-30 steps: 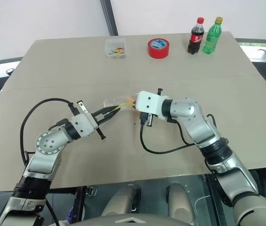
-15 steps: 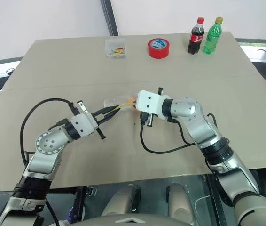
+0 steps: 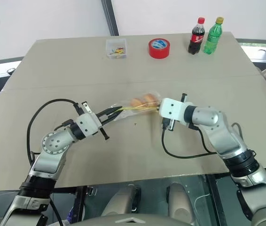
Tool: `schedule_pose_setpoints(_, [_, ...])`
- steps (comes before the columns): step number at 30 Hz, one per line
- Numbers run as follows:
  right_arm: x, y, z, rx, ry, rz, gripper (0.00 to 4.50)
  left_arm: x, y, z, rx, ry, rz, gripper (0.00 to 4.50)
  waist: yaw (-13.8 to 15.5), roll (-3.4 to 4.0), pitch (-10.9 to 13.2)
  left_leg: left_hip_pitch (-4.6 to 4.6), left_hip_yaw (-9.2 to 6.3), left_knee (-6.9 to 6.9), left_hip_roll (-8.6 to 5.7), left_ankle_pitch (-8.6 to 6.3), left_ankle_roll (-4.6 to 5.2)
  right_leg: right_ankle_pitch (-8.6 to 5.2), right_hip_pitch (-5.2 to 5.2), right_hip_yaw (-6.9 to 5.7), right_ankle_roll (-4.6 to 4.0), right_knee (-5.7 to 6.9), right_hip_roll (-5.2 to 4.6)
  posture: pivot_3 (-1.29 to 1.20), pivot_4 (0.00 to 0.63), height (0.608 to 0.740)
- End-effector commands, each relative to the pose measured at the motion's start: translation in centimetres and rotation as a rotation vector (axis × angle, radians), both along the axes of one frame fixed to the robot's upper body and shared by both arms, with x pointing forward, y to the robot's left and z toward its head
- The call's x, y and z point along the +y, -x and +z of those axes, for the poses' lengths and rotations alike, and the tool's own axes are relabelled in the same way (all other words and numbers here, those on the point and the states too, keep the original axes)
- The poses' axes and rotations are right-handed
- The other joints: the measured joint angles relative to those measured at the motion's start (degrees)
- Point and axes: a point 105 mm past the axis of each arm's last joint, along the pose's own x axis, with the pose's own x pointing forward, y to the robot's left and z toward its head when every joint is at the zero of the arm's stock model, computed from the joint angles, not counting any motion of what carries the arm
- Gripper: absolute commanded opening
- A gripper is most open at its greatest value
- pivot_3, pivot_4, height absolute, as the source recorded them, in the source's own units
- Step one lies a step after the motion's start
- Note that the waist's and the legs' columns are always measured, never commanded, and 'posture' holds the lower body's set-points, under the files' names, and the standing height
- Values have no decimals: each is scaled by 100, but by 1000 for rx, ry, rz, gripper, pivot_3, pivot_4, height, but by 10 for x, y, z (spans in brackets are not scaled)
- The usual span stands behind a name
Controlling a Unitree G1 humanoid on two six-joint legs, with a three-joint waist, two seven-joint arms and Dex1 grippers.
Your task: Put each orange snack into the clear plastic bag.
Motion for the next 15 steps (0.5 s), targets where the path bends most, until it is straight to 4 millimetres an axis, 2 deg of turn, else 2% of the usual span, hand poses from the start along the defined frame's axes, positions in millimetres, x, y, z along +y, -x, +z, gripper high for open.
schedule_pose_setpoints(1, [-57,-26,8,-62,33,-247,43,26,-7,20,-66,71,99,0,-1,0,0,0,1,0,0,0,0,0,0,0,0,0,0,0,150,740])
schedule_pose_setpoints(4, [-64,-33,11,-93,45,-283,43,27,-9,22,-68,79,100,0,-4,0,0,0,1,0,0,0,0,0,0,0,0,0,0,0,150,740])
schedule_pose_setpoints(7, [-66,-37,23,-116,21,-290,43,30,-13,25,-75,85,109,0,-13,0,0,0,4,0,0,2,-2,0,0,3,0,0,0,0,150,740])
schedule_pose_setpoints(11, [-68,-52,48,-189,16,-299,43,39,-37,48,-97,159,170,0,-4,-1,1,0,2,2,-1,1,-1,0,0,0,0,1,0,0,150,740])
schedule_pose_setpoints(15, [-76,-72,73,-275,36,-328,43,48,-61,72,-146,160,198,0,-6,-1,0,-3,1,5,-15,7,-11,2,1,-3,3,1,0,0,150,740])
